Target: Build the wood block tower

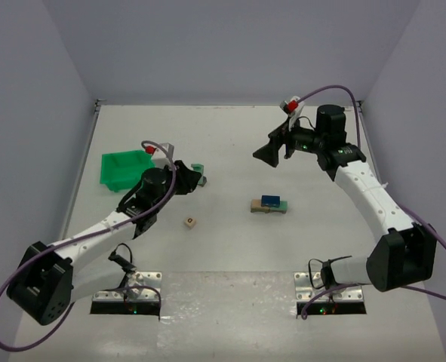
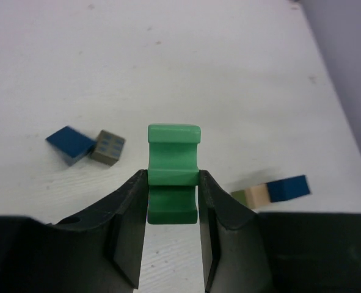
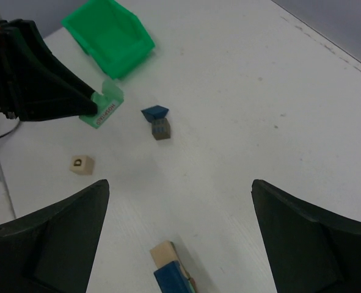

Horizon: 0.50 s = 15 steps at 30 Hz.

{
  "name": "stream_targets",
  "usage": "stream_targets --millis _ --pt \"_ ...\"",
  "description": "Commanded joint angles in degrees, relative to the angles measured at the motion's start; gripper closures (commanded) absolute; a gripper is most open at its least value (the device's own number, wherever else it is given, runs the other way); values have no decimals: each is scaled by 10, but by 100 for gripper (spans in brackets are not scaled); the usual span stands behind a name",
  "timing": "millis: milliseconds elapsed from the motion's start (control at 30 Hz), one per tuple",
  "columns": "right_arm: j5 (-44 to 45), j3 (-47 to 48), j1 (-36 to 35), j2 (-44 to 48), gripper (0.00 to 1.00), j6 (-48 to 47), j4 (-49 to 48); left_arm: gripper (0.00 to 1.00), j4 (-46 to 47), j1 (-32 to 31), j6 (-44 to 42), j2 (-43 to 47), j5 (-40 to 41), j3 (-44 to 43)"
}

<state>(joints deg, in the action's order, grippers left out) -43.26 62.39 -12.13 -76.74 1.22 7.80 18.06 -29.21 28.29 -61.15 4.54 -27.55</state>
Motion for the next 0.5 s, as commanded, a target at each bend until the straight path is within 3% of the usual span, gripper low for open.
stream_targets --millis 0,67,167,233,333,367,467 --pt "-186 -7 2 12 1 195 -139 100 245 3 -41 99 -172 69" --pt "-234 -34 0 19 1 276 -262 100 313 3 -39 139 -232 101" --pt "-261 -95 -16 36 1 389 -393 100 356 3 -35 160 -256 123" --pt "-220 -112 -51 59 1 363 -391 100 397 3 -28 165 -278 138" --pt "-156 -108 -110 75 1 303 -309 100 447 3 -14 162 -312 154" --pt "-149 -116 -124 77 1 317 -318 100 455 3 -4 155 -321 152" --pt "-156 -159 -135 74 2 392 -466 100 489 3 14 146 -321 156"
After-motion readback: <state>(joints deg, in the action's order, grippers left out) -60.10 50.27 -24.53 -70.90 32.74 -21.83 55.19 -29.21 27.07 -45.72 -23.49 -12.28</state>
